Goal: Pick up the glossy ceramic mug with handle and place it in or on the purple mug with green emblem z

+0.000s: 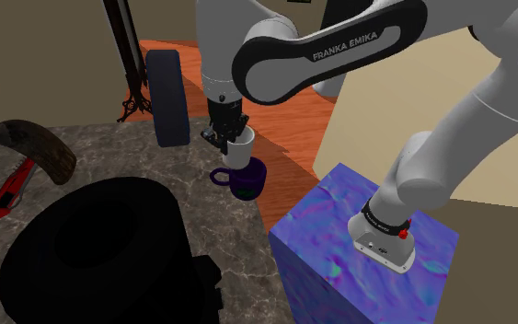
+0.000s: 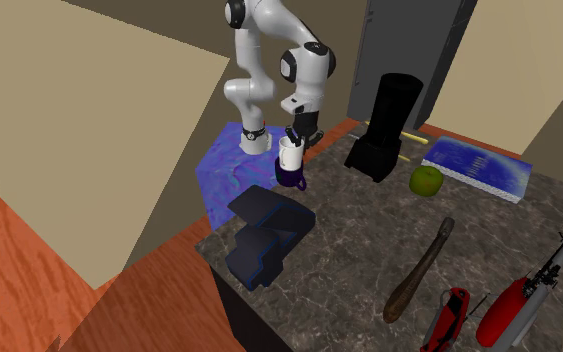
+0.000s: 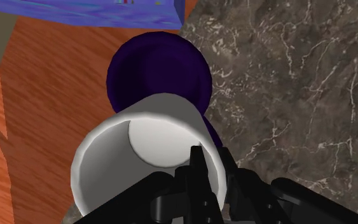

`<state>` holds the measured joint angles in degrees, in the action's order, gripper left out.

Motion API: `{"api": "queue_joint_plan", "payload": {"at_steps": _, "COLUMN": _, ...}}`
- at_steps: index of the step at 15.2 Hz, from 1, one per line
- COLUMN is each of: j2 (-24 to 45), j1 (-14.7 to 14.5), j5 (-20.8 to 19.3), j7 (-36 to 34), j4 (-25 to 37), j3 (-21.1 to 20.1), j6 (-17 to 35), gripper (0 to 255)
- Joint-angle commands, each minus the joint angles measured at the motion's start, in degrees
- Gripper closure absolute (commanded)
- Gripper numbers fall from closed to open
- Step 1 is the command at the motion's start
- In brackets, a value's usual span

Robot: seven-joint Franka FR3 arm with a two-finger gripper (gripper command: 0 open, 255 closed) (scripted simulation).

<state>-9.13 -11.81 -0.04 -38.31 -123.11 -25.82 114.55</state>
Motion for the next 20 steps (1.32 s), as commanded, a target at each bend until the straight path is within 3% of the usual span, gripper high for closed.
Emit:
{"api": "queue_joint_plan", "payload": {"at_steps": 1, "j2": 0.5, "j1": 0.0, "j5": -0.2, "j7": -0.3, "j4": -1.2, "j3": -0.2, "j6": 1.7, "gripper": 255}}
{"api": "queue_joint_plan", "payload": {"at_steps": 8, "j2": 0.5, "j1": 0.0, "j5": -0.2, "j7": -0.3, "j4": -1.2, "j3": -0.2, "j6": 1.7, "gripper": 255}}
{"api": "queue_joint_plan", "payload": {"at_steps": 9, "j2": 0.5, "j1": -0.1, "j5": -0.2, "j7": -0.4, "j4": -1.3, "j3": -0.2, "j6": 1.7, "gripper": 0}}
{"api": "queue_joint_plan", "payload": {"at_steps": 14, "j2": 0.5, "j1": 0.0, "j5": -0.2, "j7": -0.3, "j4": -1.2, "j3": -0.2, "j6": 1.7, "gripper": 0}}
{"api": "queue_joint_plan", "payload": {"at_steps": 18, "j2": -1.2, "j1": -0.1, "j5": 0.5, "j7": 0.3, "j4": 4.5, "j3": 0.1, "j6": -5.6, "gripper": 0}}
{"api": "queue_joint_plan", "payload": {"at_steps": 20, "j2": -1.2, "j1": -0.1, "j5": 0.5, "j7": 0.3, "j4": 4.5, "j3": 0.1, "j6": -5.6, "gripper": 0}}
